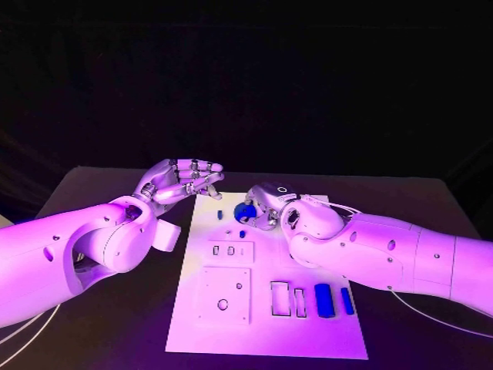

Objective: Assemble the parts on the task board

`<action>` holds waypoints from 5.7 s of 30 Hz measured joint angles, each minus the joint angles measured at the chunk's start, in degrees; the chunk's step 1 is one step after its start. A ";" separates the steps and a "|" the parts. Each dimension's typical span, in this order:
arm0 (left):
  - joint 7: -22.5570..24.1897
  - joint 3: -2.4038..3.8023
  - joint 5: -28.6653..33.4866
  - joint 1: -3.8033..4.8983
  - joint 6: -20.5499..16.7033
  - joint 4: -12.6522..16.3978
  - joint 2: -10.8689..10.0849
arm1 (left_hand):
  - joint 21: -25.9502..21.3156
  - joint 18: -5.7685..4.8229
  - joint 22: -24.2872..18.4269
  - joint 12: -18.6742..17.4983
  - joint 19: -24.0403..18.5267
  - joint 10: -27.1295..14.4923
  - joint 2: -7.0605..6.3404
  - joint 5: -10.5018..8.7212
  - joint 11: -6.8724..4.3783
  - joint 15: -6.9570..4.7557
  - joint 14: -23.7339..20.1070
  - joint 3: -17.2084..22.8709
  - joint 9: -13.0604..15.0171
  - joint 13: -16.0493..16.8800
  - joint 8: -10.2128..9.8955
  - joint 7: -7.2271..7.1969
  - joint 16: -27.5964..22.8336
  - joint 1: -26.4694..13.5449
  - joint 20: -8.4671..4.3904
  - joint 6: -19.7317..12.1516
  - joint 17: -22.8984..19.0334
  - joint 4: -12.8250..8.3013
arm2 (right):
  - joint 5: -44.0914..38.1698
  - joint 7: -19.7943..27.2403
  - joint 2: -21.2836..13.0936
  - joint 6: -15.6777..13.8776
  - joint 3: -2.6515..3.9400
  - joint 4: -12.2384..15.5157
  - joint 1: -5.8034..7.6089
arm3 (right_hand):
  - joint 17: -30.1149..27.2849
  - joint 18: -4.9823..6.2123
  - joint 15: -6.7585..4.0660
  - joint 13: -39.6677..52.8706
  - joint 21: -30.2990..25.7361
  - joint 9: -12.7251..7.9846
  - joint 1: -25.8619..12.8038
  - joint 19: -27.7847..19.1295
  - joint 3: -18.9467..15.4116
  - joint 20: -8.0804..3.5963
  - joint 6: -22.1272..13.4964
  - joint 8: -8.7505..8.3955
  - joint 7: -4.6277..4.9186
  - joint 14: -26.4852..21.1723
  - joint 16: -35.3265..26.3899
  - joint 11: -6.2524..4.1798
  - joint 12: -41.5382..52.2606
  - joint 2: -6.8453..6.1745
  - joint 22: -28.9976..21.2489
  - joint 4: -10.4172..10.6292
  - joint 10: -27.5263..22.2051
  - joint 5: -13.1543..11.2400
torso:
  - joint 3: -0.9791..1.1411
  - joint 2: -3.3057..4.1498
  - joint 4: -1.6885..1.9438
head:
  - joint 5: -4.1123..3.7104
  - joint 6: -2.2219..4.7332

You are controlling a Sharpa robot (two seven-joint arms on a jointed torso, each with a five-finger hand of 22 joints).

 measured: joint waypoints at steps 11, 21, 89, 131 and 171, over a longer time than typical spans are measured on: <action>-0.12 0.00 -0.07 0.00 0.00 0.11 -0.15 | 0.00 0.00 0.08 0.00 0.00 0.00 0.00 0.00 0.00 -0.20 -0.20 0.00 0.00 0.00 0.00 0.00 0.00 0.00 0.00 0.00 -0.01 0.00 | 0.14 -0.72 -1.19 0.30 -0.25 0.61 -0.32 | 0.05 0.00 0.00 0.03 0.00 0.09 0.00 0.00 -0.01 0.00 0.31 0.32 -0.28 0.00 0.00 0.00 0.00 0.00 -0.01 0.01 0.00 0.23 | -0.04 0.00 0.05 | -0.10 -0.09; -0.15 -0.01 -0.10 0.00 -0.01 0.05 -0.25 | 0.22 0.00 0.16 0.00 -0.20 0.00 0.00 0.00 0.00 -0.20 -0.20 0.00 -0.01 0.00 0.00 0.00 0.00 0.00 -0.20 0.00 0.04 0.00 | 0.12 -0.96 -3.83 0.22 -0.33 3.31 -0.37 | 0.04 0.00 0.00 0.02 0.00 0.05 0.00 0.00 -0.01 0.00 0.39 0.38 -0.35 0.00 0.00 0.00 0.00 0.00 -0.01 0.01 0.00 0.44 | 0.00 -0.03 0.05 | 0.10 -0.18; -0.15 -0.11 -0.17 -0.03 0.65 -2.11 0.14 | 0.49 -0.01 0.46 0.00 -0.60 0.01 0.00 0.00 0.00 0.00 -0.40 0.00 0.01 0.00 0.00 0.00 0.22 0.00 -0.21 0.00 0.01 0.01 | 18.73 22.53 -23.39 5.00 0.16 1.88 0.04 | 0.00 0.00 -0.01 -0.01 -1.72 -1.80 10.50 0.00 2.18 -0.01 -1.08 -1.95 1.09 0.00 -0.01 0.82 -0.82 -3.26 0.00 -4.89 -0.83 -2.99 | 0.43 -0.90 -1.15 | -1.43 -0.60; -0.33 -0.11 -0.20 -0.03 1.39 -2.01 -0.27 | 0.71 -0.01 0.71 0.00 -0.85 0.01 0.00 0.00 0.00 0.22 -0.61 0.00 0.05 0.00 0.00 0.00 0.22 0.00 0.03 0.00 0.05 0.01 | 18.66 21.83 -22.28 4.17 0.17 0.10 -0.37 | 0.03 -0.01 -0.01 -0.01 -1.28 -1.53 10.41 0.00 5.04 0.00 3.15 -0.06 0.36 0.00 -0.01 0.10 -0.20 -1.51 -0.03 -4.88 -0.11 -2.46 | 0.43 -0.95 -1.20 | -1.36 -1.01; -0.35 -0.12 -0.34 -0.03 1.91 -2.07 -0.27 | 1.07 -0.01 0.89 0.00 -1.23 0.01 0.00 0.00 0.00 0.22 -0.61 0.00 0.08 0.00 0.00 0.00 0.22 0.00 0.00 0.00 0.03 0.01 | 16.86 18.09 -21.77 -0.07 0.19 1.79 -0.56 | 0.01 -0.01 -1.67 -0.02 -0.61 -0.42 9.19 0.00 7.98 -1.46 7.28 3.63 -1.74 0.19 -0.01 -1.64 0.66 -0.31 0.01 -5.58 0.83 -2.58 | 0.46 -1.05 -1.21 | -1.03 -1.35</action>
